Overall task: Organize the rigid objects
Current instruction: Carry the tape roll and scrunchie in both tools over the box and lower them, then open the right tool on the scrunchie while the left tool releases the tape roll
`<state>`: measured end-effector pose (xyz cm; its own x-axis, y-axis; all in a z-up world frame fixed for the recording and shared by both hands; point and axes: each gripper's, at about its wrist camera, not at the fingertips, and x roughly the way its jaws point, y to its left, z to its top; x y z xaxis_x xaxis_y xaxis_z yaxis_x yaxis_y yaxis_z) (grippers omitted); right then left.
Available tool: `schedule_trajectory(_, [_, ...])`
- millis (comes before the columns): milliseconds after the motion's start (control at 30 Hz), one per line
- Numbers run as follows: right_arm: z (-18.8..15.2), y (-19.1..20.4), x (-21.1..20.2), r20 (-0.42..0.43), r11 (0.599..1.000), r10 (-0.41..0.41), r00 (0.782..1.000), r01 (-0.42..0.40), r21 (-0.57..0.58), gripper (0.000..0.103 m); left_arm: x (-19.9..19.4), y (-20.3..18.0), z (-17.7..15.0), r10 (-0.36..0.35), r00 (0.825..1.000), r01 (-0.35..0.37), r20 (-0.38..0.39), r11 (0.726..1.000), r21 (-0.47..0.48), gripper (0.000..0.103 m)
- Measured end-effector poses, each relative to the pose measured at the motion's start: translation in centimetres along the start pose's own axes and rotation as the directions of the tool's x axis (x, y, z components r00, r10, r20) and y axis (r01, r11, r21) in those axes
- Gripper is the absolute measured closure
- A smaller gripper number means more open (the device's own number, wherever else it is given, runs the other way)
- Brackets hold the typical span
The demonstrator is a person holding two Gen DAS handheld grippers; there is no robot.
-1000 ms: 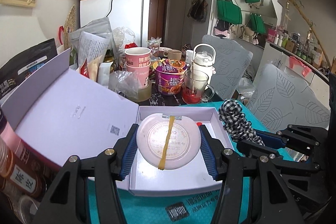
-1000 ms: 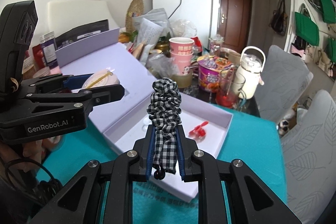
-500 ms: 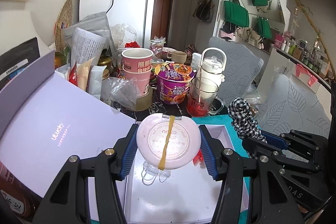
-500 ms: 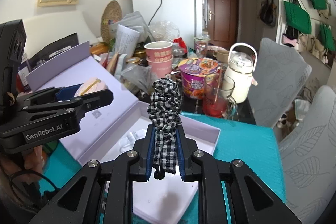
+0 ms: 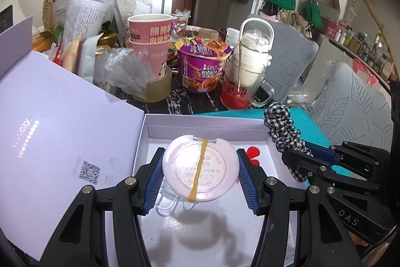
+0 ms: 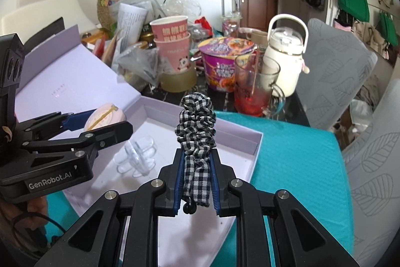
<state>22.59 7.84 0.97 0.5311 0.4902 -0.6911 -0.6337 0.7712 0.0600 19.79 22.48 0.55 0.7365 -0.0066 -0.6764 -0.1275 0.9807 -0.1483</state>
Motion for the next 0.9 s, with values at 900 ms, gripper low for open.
schedule_trajectory(900, [-1.4, -0.6, 4.7, -0.129, 1.0, -0.021, 0.991, 0.023, 0.012, 0.082, 4.4, -0.2, -1.5, 0.032, 0.99, -0.03, -0.138, 0.999, 0.013, 0.048])
